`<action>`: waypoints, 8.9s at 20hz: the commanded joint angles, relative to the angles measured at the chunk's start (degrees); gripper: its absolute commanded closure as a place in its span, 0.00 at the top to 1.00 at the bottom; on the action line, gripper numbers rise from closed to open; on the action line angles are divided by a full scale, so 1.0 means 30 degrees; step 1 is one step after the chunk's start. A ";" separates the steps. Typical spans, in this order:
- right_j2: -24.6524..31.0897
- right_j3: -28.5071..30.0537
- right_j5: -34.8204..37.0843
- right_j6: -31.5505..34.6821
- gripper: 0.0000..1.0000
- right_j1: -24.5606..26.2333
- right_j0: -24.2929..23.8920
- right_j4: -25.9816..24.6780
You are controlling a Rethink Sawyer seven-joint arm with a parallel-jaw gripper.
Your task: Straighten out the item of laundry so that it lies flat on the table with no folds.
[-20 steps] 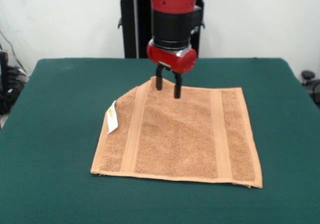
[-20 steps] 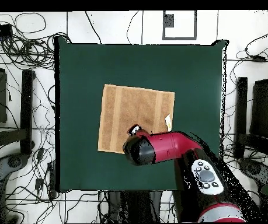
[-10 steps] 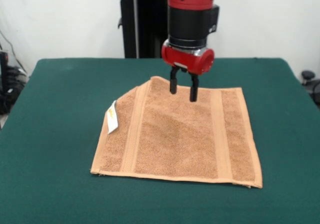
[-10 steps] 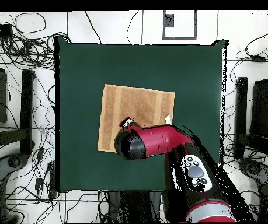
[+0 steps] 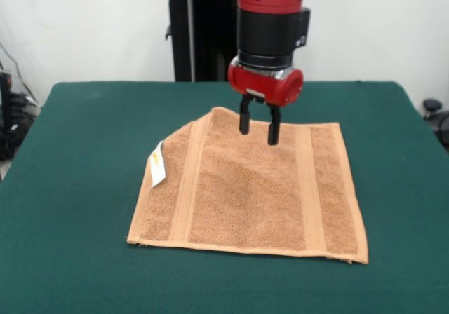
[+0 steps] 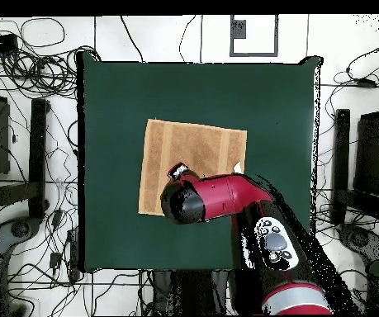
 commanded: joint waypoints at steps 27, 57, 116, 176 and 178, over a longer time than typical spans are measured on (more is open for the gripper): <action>-0.1336 -0.0816 0.1608 0.2720 1.00 -0.0588 0.4543 0.3638; -0.1643 -0.2332 -0.0316 0.0802 1.00 0.2438 0.4203 0.4495; -0.5006 0.2582 -0.4173 0.0895 1.00 0.3417 0.1287 0.2623; -0.4523 0.3353 -0.5650 0.1772 1.00 0.4225 0.2558 0.4965; -0.4713 0.3173 -0.5598 0.1916 1.00 0.4160 0.2866 0.5316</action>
